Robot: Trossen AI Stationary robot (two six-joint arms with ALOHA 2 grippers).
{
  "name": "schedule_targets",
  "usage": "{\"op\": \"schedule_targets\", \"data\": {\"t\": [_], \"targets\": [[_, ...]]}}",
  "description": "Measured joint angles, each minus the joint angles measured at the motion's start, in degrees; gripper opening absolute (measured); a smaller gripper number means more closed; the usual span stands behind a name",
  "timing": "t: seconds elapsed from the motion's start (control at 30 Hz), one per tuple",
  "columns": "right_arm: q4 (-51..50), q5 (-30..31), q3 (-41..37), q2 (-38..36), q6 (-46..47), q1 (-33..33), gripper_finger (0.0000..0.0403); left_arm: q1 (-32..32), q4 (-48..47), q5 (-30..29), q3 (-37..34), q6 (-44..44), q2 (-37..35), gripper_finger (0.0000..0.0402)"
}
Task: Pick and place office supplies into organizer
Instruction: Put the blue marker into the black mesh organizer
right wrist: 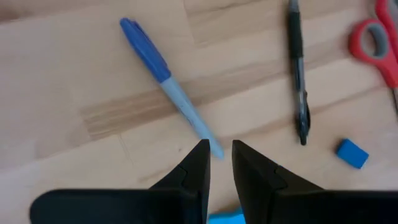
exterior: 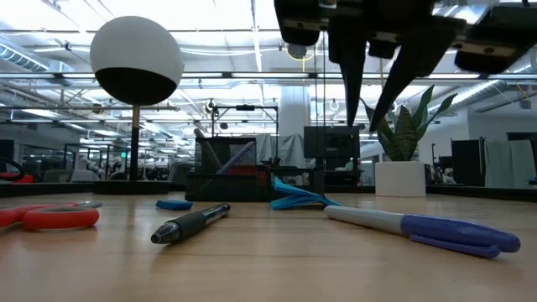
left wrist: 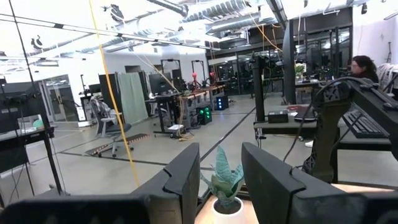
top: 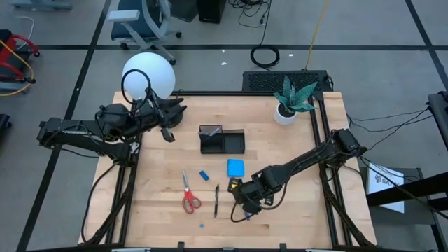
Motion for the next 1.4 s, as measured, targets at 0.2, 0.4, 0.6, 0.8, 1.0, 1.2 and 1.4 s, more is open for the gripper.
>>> {"op": "schedule_targets", "data": {"t": [0.2,0.4,0.6,0.8,1.0,1.2,1.4], "targets": [[0.0,-1.4,1.7,3.9,-2.8,0.2,0.0046,0.0,0.0,0.0,0.0,-0.1,0.0,0.0127],[-3.3,-3.5,8.2,7.6,-3.9,1.0,0.0034,0.0,0.0,0.0,0.0,-0.1,0.0,0.0127],[-3.7,-2.7,8.7,8.9,-4.5,1.0,0.0101,0.0,0.2,0.0,0.0,-0.1,0.0,0.0127],[-4.2,0.1,8.5,9.5,-5.1,1.8,0.0179,0.0,0.2,0.0,0.0,-0.2,0.0,0.0127],[-5.6,0.1,8.5,11.2,-7.7,2.5,0.0190,0.0,0.2,0.0,0.0,-0.2,0.0,0.0127],[-5.7,-0.1,8.5,12.7,-8.8,2.5,0.0170,0.0,0.2,0.0,0.0,-0.2,0.0,0.0127],[-5.0,-1.0,8.5,14.8,-10.8,2.6,0.0157,0.0,0.2,0.0,0.0,-0.1,0.0,0.0127]]}}
